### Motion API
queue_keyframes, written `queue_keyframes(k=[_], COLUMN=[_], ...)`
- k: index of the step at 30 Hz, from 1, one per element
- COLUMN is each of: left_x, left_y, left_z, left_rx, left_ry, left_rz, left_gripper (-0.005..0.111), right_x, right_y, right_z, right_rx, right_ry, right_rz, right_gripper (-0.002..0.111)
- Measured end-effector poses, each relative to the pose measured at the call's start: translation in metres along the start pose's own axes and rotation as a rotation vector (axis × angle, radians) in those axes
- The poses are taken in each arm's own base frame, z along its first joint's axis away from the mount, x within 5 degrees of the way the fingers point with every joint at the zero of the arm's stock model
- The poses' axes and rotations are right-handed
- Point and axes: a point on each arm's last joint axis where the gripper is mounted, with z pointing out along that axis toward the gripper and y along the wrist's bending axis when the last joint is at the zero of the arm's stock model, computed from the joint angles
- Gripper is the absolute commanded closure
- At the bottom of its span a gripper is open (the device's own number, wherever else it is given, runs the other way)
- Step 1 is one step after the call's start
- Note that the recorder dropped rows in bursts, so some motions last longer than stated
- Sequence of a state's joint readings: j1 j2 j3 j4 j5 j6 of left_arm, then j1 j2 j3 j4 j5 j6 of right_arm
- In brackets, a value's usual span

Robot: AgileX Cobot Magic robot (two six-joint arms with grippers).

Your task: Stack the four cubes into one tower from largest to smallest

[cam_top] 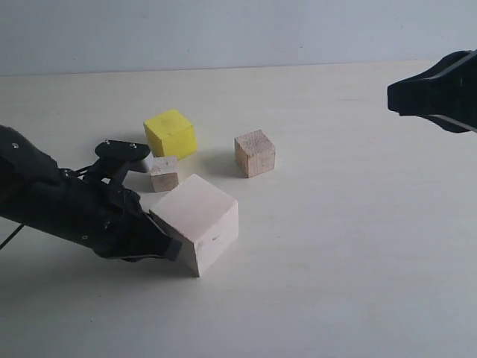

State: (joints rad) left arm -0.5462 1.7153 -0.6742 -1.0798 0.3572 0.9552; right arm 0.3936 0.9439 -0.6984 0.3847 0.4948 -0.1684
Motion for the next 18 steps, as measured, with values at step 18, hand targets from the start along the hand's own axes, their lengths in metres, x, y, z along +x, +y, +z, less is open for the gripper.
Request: queue_keyframes(k=[18], left_x=[-0.035], left_y=[-0.017], left_z=[0.011], left_rx=[0.168], left_ry=[-0.063], left_rz=[-0.044], left_gripper=[0.107], right_x=[0.0], right_y=[0.0], right_z=[0.0], right_rx=[0.0], right_ry=[-0.002], right_rz=[0.0], right_gripper=[0.108])
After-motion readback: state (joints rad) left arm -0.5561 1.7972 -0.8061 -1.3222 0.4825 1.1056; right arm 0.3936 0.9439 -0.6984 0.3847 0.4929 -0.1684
